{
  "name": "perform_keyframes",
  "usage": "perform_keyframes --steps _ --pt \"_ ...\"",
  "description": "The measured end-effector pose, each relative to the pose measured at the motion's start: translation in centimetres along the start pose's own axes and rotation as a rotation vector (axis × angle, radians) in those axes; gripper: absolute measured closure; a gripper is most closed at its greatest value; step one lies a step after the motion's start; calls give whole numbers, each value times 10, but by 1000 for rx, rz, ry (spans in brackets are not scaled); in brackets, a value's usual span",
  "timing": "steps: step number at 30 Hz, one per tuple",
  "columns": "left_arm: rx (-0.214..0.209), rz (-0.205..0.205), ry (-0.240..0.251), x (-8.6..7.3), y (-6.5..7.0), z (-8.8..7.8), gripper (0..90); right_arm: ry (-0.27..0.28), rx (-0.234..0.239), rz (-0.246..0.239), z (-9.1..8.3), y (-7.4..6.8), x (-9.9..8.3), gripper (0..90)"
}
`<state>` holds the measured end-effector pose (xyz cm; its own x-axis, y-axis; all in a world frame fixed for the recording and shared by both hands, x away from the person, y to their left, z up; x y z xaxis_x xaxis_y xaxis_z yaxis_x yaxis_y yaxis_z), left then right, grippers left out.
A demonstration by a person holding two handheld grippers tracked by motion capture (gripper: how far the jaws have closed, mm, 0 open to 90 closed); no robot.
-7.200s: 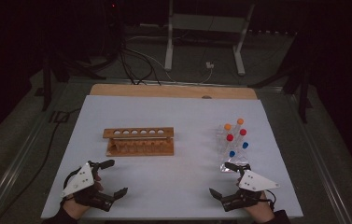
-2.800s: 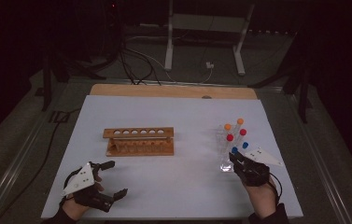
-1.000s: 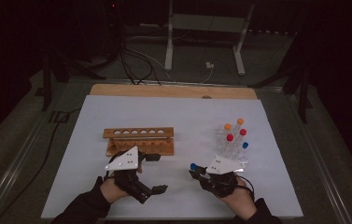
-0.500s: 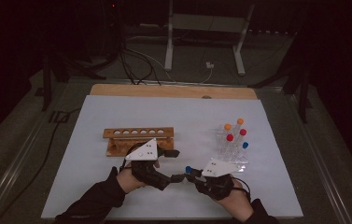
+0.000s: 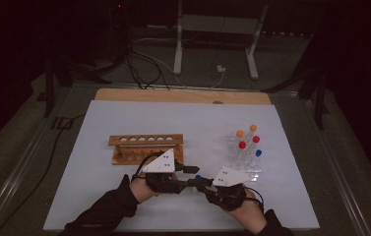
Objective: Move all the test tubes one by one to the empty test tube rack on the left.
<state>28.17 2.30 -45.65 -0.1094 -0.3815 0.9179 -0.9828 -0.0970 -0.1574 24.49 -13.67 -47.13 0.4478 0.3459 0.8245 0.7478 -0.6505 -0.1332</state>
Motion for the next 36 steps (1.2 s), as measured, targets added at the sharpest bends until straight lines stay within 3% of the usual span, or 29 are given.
perform_keyframes --steps 6,17,20,21,22,25,27,28,30,36 --pt "-17 29 -23 -1 2 3 750 -5 -3 0 1 1 -1 771" --pt "-30 35 -24 -1 0 2 773 -2 7 5 1 1 -1 763" --pt "-23 36 -27 0 -1 1 774 21 11 12 -1 2 0 630" --pt "-19 34 -26 0 -2 0 774 21 11 12 -1 2 0 630" --pt "-13 33 -29 0 -4 -2 774 36 -18 18 -4 3 2 510" --pt "9 18 -22 1 -10 -8 774 61 -26 40 -7 7 4 403" --pt "29 9 -18 2 -15 -13 774 67 -24 47 -9 8 4 375" --pt "40 7 -17 3 -17 -16 774 83 -12 68 -11 10 5 295" --pt "61 -3 -12 5 -23 -22 774 93 -1 71 -12 11 5 219" --pt "131 -34 -2 14 -40 -38 774 135 20 90 -18 12 7 99"
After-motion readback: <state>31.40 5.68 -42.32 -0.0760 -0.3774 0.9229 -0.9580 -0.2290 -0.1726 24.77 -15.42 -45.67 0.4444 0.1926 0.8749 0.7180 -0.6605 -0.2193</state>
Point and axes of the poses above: each handheld gripper's, and its own axes: z roughly forward along the jaws, x roughly out of its top, y roughly to its right, the point moved 4 cm from there along z, roughly forward along the jaws, and after that the axes turned 10 degrees about z, right-handed, at the moved point
